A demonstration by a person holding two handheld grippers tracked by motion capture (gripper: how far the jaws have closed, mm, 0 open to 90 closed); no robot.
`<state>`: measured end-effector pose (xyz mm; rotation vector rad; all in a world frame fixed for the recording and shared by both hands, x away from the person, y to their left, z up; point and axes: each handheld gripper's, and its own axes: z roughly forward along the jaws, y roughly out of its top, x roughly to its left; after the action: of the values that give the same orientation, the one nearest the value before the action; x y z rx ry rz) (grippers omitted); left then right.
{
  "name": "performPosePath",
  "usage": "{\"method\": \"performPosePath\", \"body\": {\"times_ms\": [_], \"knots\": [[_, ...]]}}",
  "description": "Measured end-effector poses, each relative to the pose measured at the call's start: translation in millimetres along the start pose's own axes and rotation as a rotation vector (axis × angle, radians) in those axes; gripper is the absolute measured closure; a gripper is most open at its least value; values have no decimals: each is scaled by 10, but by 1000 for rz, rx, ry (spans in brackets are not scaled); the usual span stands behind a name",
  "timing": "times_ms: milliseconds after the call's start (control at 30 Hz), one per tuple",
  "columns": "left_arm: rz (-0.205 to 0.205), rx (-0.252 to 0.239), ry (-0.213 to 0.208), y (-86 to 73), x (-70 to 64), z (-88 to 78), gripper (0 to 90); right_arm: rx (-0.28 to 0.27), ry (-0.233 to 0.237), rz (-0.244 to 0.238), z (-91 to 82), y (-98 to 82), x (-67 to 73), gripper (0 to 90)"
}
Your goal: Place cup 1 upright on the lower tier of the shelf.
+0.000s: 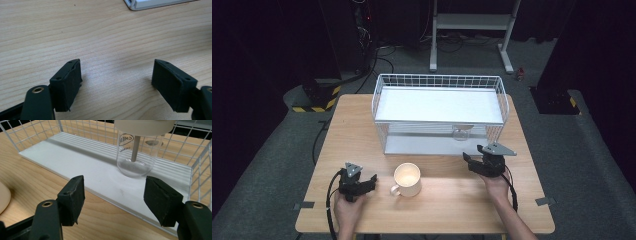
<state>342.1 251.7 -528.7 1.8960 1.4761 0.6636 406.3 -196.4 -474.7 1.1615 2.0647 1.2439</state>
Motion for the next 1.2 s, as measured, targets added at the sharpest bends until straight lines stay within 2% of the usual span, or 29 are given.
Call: {"method": "performPosePath", "body": {"times_ms": [133, 533, 600, 700, 1000, 1200], "knots": [[0, 0, 1, 0, 0, 0, 240, -3, -2, 6, -81, -42, -46, 333], [-1, 0, 2, 0, 0, 1, 239, -5, -9, 25, -177, -131, -102, 332], [-1, 0, 2, 0, 0, 1, 240, -1, -25, -1, -203, -162, -99, 331], [-1, 0, 2, 0, 0, 0, 240, 3, -27, -8, -221, -184, -96, 330], [-1, 0, 2, 0, 0, 0, 240, 12, -29, 4, -288, -291, -133, 328], [0, 0, 2, 0, 1, 0, 240, 57, -54, 8, -316, -423, -154, 325]]}}
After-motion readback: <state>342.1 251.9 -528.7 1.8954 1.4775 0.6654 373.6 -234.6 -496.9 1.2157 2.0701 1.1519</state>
